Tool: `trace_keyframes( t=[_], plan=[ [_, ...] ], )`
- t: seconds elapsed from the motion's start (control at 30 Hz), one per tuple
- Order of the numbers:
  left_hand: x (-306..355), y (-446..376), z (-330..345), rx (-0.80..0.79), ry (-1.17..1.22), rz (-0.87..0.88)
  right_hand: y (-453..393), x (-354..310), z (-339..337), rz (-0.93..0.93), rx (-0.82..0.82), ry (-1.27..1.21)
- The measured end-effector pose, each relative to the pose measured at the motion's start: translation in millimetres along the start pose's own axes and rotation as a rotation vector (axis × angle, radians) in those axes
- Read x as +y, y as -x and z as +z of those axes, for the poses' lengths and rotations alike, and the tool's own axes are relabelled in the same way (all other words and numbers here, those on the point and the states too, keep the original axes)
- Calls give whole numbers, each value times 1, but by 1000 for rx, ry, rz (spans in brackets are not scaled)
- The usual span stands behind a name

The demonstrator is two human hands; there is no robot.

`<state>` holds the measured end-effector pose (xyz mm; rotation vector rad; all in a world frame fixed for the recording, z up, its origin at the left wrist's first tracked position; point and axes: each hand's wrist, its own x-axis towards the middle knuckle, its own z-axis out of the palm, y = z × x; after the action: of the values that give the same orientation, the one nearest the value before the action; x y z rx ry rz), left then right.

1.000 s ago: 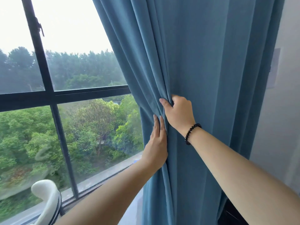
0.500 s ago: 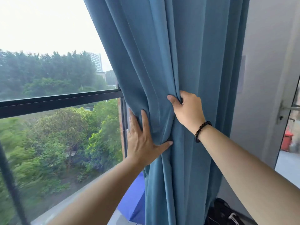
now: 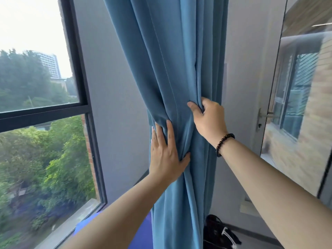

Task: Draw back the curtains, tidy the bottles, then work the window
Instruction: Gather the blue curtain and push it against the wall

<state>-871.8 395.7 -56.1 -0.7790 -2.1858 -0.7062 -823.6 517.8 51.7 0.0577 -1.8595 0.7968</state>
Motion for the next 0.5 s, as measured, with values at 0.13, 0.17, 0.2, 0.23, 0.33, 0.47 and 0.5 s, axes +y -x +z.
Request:
trace_keyframes(
  t=[0.13,0.17,0.2,0.23,0.33,0.47,0.5],
  plan=[
    [4,-21,26,-37,39,45,-15,21,-1,5,63,54],
    [4,-26,33,-40,47,61,-18,28,-1,7,72,66],
    [3,-30,40,-51,48,69,-20,33,-1,8,81,77],
    [2,-33,48,-61,43,77,-22,39,0,11,89,90],
    [2,-44,69,-86,39,97,-27,56,1,31,108,130],
    [0,-58,92,-108,61,124,-34,78,7,49,144,161],
    [0,-62,96,-119,67,125,-37,84,8,48,150,167]
  ],
)
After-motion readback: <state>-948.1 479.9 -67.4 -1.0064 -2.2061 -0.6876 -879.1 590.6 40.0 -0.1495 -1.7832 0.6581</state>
